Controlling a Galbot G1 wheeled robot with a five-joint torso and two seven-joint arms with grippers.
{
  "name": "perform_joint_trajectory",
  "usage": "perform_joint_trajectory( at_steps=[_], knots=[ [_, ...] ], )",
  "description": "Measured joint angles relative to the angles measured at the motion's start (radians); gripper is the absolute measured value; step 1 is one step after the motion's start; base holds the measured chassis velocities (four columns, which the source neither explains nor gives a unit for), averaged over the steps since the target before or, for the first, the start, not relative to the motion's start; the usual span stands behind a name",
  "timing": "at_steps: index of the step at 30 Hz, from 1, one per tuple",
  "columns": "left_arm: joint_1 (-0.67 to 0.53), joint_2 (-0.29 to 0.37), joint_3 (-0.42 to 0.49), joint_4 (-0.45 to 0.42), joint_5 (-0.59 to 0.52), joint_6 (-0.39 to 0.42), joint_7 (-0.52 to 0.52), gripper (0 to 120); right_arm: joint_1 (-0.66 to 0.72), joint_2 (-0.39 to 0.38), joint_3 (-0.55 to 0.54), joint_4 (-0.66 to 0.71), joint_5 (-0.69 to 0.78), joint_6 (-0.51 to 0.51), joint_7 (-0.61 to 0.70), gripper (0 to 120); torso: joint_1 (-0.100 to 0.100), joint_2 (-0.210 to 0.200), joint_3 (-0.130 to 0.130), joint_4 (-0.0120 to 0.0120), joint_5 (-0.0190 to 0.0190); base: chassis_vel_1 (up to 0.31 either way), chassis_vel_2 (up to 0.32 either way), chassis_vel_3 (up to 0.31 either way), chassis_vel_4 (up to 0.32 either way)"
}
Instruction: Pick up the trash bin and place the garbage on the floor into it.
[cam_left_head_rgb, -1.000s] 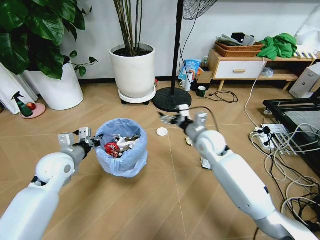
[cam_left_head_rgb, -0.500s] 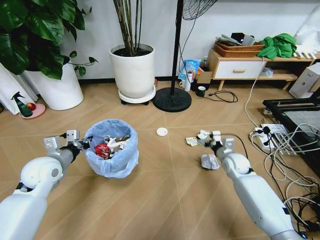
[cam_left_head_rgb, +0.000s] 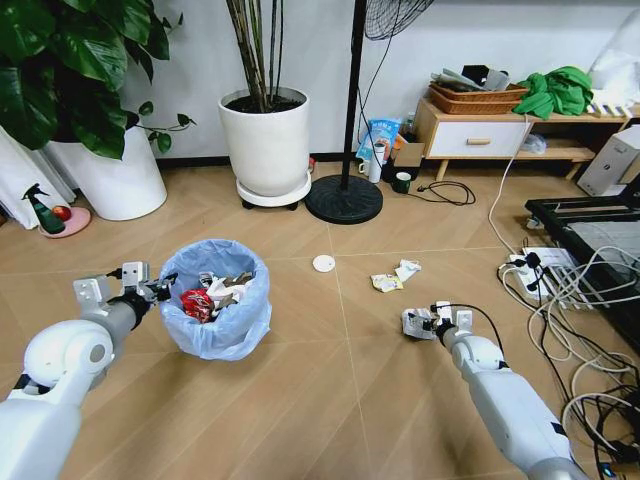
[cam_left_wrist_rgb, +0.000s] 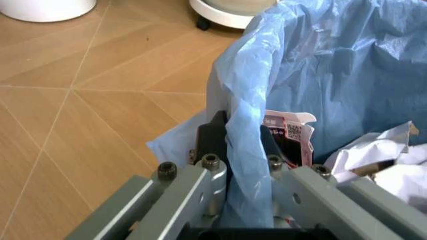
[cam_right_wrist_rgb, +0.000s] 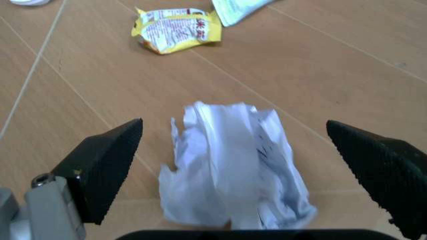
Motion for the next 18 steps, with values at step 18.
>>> perform_joint_trajectory(
  at_steps=[18],
  knots=[
    [0.003,-0.009,0.006,-0.002,0.003,-0.002,-0.001,0,0.093,0.054,-0.017,-0.200,-0.077,0.018,-0.025,81,0.000,0.000,0.000,-0.0001,0.0003,0.000,0.000,0.000,0.000]
  ],
)
